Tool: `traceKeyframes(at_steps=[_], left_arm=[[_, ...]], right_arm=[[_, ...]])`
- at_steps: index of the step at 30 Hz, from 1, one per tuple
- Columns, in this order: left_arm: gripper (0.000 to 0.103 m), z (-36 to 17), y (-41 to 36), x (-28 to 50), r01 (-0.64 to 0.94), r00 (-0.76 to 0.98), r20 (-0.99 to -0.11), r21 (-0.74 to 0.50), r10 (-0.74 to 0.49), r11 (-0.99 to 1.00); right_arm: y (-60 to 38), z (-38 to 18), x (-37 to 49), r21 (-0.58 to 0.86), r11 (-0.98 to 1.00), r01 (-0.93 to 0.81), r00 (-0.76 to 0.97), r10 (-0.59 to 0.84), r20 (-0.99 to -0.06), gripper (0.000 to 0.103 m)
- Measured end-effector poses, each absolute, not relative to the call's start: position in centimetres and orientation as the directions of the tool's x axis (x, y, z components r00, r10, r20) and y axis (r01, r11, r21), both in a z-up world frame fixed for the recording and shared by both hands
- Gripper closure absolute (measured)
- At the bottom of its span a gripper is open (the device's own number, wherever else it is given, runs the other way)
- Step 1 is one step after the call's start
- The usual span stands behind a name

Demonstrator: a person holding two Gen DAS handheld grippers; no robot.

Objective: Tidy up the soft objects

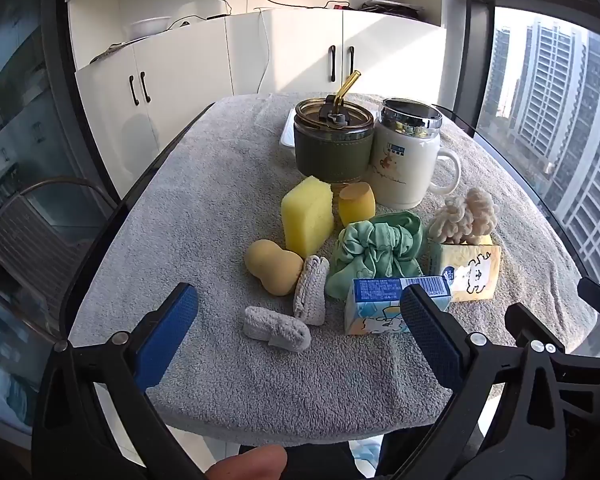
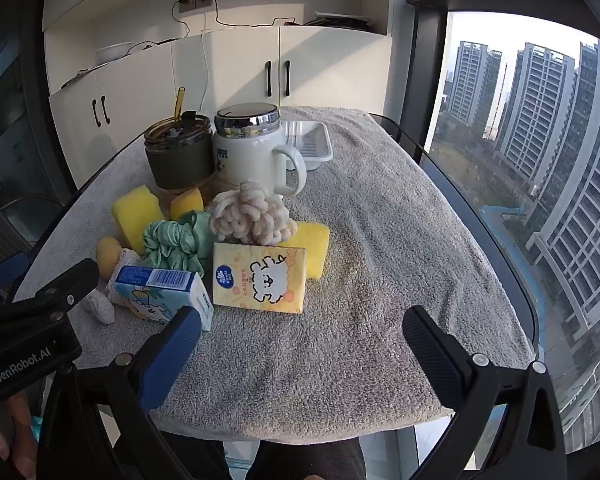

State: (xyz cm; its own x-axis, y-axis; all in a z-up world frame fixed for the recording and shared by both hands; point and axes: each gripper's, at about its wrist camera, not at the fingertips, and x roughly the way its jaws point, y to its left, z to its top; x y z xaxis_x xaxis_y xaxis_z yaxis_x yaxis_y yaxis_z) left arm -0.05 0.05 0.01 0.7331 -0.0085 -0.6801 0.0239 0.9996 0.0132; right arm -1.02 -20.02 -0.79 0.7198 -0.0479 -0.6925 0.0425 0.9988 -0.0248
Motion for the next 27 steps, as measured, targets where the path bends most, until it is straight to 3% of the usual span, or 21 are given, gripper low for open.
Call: traceKeyframes(at_steps=[27], left_arm=[[0.001, -0.04, 0.25, 0.0, 0.028, 0.729, -0.685, 0.014, -0.01, 1.0]], right_arm=[[-20.02, -0.84, -1.13, -0.024, 0.999, 0.042, 0.72, -0.047, -0.692, 0.0]])
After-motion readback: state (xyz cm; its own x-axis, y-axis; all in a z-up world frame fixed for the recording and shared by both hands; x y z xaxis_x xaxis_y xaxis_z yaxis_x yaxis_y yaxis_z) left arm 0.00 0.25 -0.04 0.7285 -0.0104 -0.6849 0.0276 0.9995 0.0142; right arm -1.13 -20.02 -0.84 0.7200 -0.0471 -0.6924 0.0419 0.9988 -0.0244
